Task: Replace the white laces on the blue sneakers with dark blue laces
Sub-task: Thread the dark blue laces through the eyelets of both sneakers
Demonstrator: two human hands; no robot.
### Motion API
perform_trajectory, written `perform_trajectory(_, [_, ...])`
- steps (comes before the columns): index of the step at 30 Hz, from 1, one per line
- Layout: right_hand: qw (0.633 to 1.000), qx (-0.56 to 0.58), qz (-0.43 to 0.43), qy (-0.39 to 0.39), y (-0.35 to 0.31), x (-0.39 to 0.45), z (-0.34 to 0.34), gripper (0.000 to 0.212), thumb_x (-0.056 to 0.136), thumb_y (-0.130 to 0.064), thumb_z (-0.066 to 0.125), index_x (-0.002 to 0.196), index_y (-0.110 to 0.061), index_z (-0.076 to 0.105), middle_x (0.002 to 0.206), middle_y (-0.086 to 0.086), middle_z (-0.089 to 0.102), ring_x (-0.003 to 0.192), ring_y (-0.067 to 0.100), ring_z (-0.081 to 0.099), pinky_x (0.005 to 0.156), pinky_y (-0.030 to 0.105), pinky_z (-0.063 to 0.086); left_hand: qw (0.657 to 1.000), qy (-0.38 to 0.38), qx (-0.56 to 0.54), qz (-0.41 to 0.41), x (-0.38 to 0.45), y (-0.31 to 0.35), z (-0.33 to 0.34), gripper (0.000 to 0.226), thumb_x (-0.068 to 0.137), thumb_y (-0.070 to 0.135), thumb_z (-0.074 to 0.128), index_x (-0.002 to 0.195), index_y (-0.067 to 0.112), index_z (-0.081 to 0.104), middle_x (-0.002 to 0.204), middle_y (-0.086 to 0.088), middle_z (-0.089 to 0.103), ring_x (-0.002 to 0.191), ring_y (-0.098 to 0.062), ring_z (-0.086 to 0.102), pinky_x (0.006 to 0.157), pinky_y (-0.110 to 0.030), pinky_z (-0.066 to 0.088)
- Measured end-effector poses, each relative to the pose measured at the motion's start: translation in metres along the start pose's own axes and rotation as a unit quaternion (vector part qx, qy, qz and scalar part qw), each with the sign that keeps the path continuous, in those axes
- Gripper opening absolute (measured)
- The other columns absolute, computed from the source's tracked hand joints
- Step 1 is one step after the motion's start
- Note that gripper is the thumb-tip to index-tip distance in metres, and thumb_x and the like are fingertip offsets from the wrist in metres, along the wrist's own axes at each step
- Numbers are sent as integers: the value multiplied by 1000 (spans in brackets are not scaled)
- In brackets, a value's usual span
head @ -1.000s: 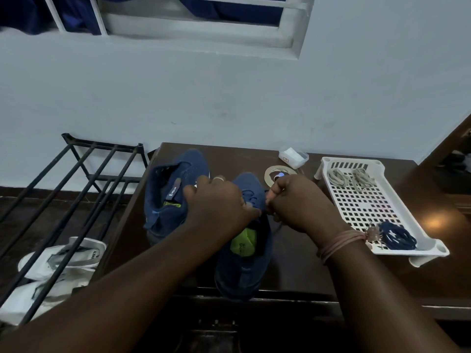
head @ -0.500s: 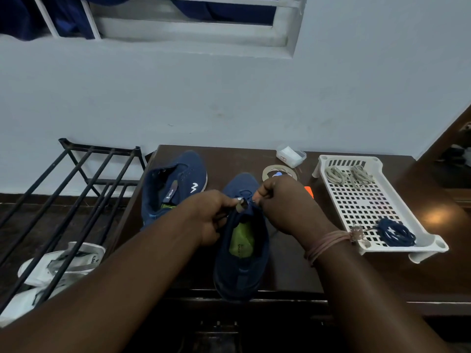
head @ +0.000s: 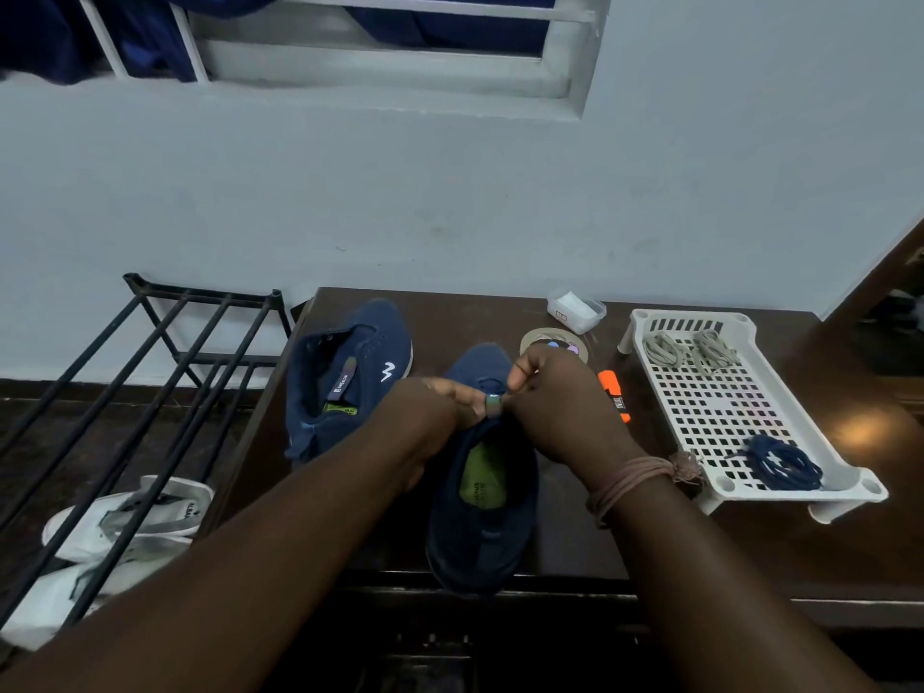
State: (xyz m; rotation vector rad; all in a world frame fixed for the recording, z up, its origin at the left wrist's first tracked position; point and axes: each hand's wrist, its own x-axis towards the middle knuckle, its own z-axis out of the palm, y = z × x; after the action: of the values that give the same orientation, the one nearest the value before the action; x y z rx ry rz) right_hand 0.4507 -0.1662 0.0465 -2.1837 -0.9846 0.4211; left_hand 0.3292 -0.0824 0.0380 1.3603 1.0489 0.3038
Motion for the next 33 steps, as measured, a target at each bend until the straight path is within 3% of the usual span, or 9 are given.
perform_trajectory(2, [1000,20,15,1,1,1,0,23,79,-1,67,74,-22,59,73,-7,62,71,10,58,62,22,44,999,6,27,22,1,0,-1,5,80,3,78,81,8,78,83,-14,77,81,-27,72,80,-35,61])
perform_trajectory(6, [999,39,26,-21,-1,1,-1,22,82,0,63,76,-22,64,78,-5,66,77,14,64,73,29,55,978,9,193,76,8,5,-7,16,80,29,82,79,14,79,83,-8,77,67,-12,64,72,-28,52])
perform_trajectory(9, [998,45,31,-25,-1,2,-3,20,80,-3,67,76,-22,63,77,-2,67,76,18,66,76,34,57,960,8,269,84,11,6,-8,31,71,53,77,77,23,78,70,1,74,69,-16,64,84,-42,52])
perform_trajectory(13, [998,52,23,-33,1,4,-4,14,83,-6,65,80,-19,66,76,-4,66,71,12,62,70,29,52,962,15,256,94,5,17,-14,23,84,31,70,80,8,74,71,-8,71,59,-16,60,60,-29,50])
perform_trajectory(17, [995,88,-57,-3,-11,2,-6,8,89,-22,66,96,-20,70,91,-7,68,80,7,64,72,22,52,967,73,169,176,-4,36,-30,20,88,31,66,85,13,75,83,-10,75,71,-27,69,67,-39,57])
perform_trajectory(21, [955,278,-49,-89,-24,-4,-11,9,93,-11,65,95,-4,70,80,9,75,68,18,63,69,33,53,987,13,29,160,-7,37,-32,17,91,23,66,92,9,74,85,-18,65,76,-25,50,71,-40,37])
perform_trajectory(26, [898,440,-28,-17,-21,5,-27,13,92,-9,61,91,-6,74,63,0,57,58,9,46,59,26,38,974,-48,213,65,-2,16,-28,29,85,31,78,92,4,72,81,-16,72,68,-19,60,67,-32,50])
perform_trajectory(30, [979,181,-88,-18,-13,-1,-22,16,90,-15,65,80,-14,77,64,-9,68,58,5,60,57,18,46,957,-20,285,51,2,11,-22,21,81,23,82,84,3,75,82,-15,76,70,-24,72,72,-33,61])
perform_trajectory(33, [993,2,-110,-41,-9,-3,-5,23,85,-16,67,63,-12,70,57,-7,64,53,5,58,54,22,48,985,-10,170,-12,5,10,-23,8,90,6,70,94,0,71,90,-19,74,80,-30,74,71,-40,64])
